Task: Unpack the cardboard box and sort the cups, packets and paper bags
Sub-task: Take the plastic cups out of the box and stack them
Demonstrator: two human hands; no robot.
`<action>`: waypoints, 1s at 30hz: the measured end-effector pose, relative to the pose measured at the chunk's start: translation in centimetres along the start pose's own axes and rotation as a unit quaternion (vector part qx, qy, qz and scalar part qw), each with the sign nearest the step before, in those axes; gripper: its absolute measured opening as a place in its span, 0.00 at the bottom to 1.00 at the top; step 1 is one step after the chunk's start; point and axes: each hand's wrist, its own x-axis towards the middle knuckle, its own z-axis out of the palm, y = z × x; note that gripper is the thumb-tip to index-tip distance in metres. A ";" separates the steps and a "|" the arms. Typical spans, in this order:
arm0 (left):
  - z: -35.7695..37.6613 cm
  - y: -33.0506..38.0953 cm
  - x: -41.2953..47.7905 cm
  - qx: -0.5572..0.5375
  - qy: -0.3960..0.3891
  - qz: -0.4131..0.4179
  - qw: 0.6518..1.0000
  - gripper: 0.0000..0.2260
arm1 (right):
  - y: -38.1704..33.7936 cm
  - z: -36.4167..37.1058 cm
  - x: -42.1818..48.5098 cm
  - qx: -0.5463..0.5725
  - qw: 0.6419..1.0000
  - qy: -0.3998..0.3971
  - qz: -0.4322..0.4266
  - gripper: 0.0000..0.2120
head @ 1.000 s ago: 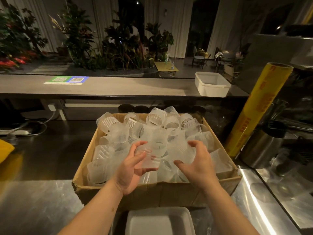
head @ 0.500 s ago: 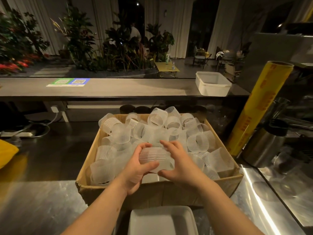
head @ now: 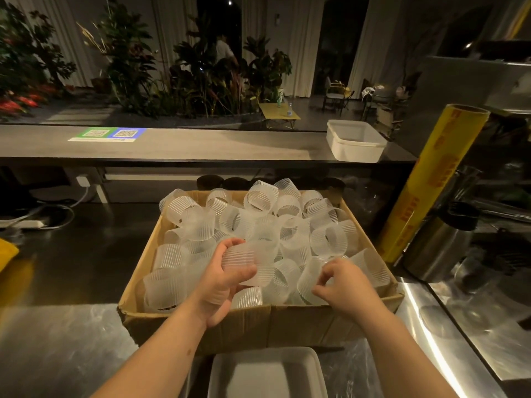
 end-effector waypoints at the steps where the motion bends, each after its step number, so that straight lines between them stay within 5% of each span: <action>1: 0.0 0.0 -0.1 -0.001 0.000 0.000 1.000 0.44 | 0.0 0.1 -0.1 0.031 0.999 0.009 -0.006 0.04; 7: -0.2 -0.1 -0.2 -0.011 0.003 0.003 1.000 0.39 | -1.0 -0.2 -0.2 0.232 0.969 0.036 -0.073 0.05; 12: -0.1 -0.4 -0.1 0.006 0.011 0.011 1.000 0.34 | -3.5 -0.2 0.2 0.164 0.978 0.000 -0.131 0.28; 16: 0.0 -0.3 -0.1 0.036 0.018 0.009 0.999 0.31 | -4.7 0.9 0.5 0.247 0.953 0.004 -0.173 0.42; 20: 0.0 -0.4 -0.1 0.034 0.015 0.012 0.999 0.30 | -5.4 3.0 0.6 0.343 0.921 0.045 -0.177 0.34; 26: 0.3 -0.1 -0.6 0.062 0.012 0.026 0.998 0.32 | -6.6 4.5 0.9 0.321 0.929 0.090 -0.159 0.14; 30: 0.4 -0.2 -0.5 0.088 0.005 0.030 0.996 0.32 | -7.7 4.2 1.2 0.234 0.956 0.042 -0.173 0.28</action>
